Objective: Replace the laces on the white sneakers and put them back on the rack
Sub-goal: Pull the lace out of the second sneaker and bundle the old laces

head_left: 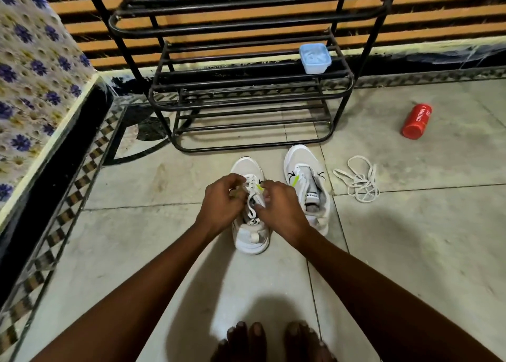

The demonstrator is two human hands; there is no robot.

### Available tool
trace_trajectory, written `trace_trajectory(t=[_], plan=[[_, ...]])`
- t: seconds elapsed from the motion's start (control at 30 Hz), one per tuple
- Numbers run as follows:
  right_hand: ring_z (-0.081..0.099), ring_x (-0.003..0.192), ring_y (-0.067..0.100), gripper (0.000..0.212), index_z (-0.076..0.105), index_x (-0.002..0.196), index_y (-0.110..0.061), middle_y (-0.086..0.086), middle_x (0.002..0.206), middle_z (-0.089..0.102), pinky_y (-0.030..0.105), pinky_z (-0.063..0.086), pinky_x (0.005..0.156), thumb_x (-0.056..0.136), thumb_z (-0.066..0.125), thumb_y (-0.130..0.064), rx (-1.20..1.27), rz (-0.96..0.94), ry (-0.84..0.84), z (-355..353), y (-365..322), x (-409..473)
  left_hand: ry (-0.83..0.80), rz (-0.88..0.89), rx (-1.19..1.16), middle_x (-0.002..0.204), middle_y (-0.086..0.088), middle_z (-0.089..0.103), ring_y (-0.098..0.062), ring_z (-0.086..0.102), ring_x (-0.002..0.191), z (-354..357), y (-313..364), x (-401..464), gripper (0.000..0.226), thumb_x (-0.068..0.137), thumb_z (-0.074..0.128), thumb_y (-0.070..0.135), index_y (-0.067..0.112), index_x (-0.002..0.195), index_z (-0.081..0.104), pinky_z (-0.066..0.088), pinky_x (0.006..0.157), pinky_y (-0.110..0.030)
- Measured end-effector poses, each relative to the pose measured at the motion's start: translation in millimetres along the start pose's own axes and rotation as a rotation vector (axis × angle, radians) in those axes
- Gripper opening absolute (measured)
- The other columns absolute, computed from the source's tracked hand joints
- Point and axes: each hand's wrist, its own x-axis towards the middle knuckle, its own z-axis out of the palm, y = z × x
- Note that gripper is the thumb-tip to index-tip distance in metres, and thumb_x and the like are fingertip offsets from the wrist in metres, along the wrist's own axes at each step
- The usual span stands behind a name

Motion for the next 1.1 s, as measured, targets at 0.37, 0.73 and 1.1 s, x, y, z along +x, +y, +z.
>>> trace_trajectory(t=[0.37, 0.73, 1.1], plan=[[0.059, 0.073, 0.037, 0.025, 0.063, 0.089, -0.011, 0.011, 0.083, 0.057, 0.041, 0.050, 0.066, 0.081, 0.046, -0.027, -0.060, -0.115, 0.176, 26, 11, -5, -0.075, 0.226, 0.126, 0.087, 0.003, 0.067, -0.018, 0.066, 0.079, 14, -21, 27, 0.005, 0.087, 0.065, 0.020, 0.016, 0.084, 0.066, 0.056, 0.074, -0.036], [0.055, 0.078, 0.036, 0.033, 0.063, 0.087, -0.011, 0.009, 0.088, 0.052, 0.046, 0.049, 0.074, 0.082, 0.038, -0.032, 0.003, 0.019, 0.183, 30, 8, -10, 0.173, -0.435, -0.736, 0.077, -0.015, 0.066, -0.020, 0.065, 0.061, 12, -15, 25, 0.018, 0.092, 0.059, -0.007, 0.007, 0.099, 0.051, 0.054, 0.053, -0.029], [0.062, 0.084, 0.039, 0.017, 0.067, 0.096, -0.007, 0.017, 0.095, 0.059, 0.045, 0.053, 0.077, 0.091, 0.055, -0.018, -0.138, 0.003, 0.059, 12, -5, 0, -0.211, 0.088, 0.011, 0.078, -0.004, 0.069, -0.020, 0.069, 0.082, -15, -14, 39, 0.011, 0.077, 0.091, 0.024, 0.022, 0.084, 0.083, 0.055, 0.080, -0.033]])
